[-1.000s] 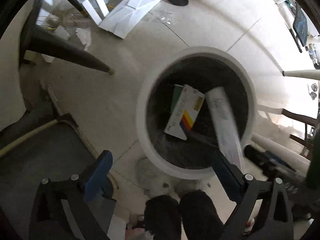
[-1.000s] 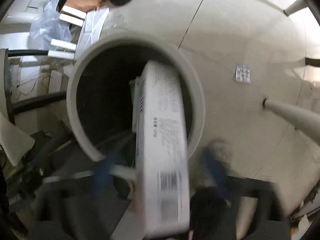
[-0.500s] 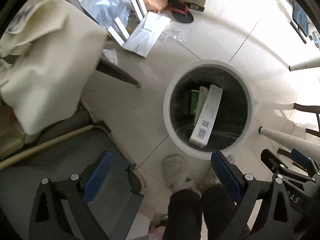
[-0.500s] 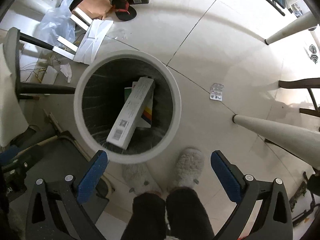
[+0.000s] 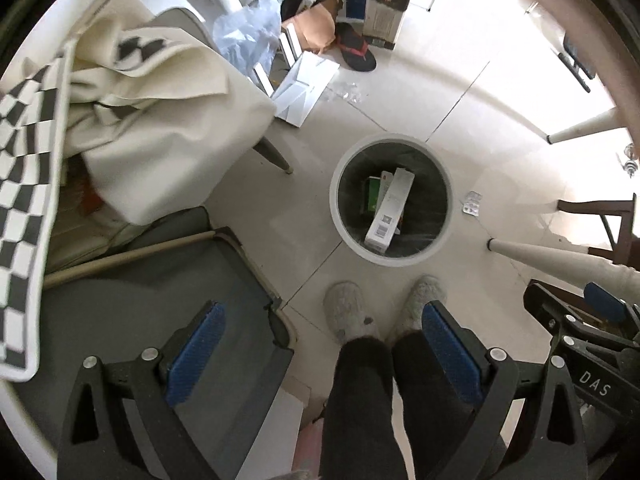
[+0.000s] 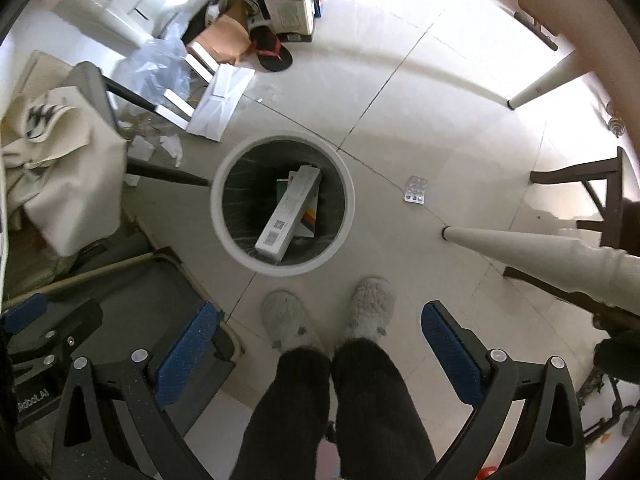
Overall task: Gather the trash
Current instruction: 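Carry both items over the bin and release them inside, then grasp the Pure Milk carton with left gripper while right grasps teal-green bag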
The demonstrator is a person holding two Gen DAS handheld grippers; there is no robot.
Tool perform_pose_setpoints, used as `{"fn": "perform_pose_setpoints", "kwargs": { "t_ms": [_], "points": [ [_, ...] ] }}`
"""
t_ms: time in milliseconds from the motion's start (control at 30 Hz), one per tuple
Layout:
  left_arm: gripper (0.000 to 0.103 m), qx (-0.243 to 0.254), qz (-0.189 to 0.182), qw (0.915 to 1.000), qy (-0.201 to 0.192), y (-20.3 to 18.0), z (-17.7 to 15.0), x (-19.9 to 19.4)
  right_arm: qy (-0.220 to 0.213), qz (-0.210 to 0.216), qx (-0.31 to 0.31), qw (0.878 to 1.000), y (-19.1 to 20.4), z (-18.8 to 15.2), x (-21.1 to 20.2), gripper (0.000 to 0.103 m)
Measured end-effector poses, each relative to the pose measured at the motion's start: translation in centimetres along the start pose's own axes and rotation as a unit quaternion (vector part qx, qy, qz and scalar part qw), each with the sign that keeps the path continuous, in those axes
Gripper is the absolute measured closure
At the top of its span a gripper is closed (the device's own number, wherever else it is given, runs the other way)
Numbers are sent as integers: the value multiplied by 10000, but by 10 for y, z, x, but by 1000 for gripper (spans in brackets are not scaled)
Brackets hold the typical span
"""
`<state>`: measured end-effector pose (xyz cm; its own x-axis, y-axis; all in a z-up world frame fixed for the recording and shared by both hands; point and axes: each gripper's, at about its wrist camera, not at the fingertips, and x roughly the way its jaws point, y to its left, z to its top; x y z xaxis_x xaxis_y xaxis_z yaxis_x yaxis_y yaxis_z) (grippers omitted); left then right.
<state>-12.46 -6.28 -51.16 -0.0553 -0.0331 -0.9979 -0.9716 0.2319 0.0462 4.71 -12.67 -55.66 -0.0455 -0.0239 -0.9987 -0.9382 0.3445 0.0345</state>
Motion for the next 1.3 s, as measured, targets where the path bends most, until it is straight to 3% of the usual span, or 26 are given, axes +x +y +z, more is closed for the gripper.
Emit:
{"fn": "perform_pose_setpoints", "kwargs": {
  "t_ms": [233,400,567,700,900,1067,1200,1300],
  "points": [
    [2,6,-56,9996,-272,9,-29,-89,-174,129,-101,9997,9,-26,-92,0],
    [2,35,35,9983,-584,9,-31,-146,-402,391,103,9984,6,-32,-156,0],
    [2,52,59,9953,-966,-14,-11,-199,-671,761,553,9933,-22,-16,-219,0],
    [2,164,43,9920,-1253,-54,21,-229,-934,770,875,9888,-66,10,-258,0],
    [2,405,-42,9886,-1449,-144,92,-247,-1166,439,1507,9807,-190,83,-294,0],
    [2,279,-67,9911,-1299,-215,180,-243,-967,66,1824,9784,-309,176,-291,0],
    [2,305,154,9909,-1302,-262,250,-238,-801,-283,1687,9820,-369,248,-278,0],
    [2,410,326,9899,-1318,-292,296,-232,-657,-428,1433,9866,-390,297,-262,0]
  ]
}}
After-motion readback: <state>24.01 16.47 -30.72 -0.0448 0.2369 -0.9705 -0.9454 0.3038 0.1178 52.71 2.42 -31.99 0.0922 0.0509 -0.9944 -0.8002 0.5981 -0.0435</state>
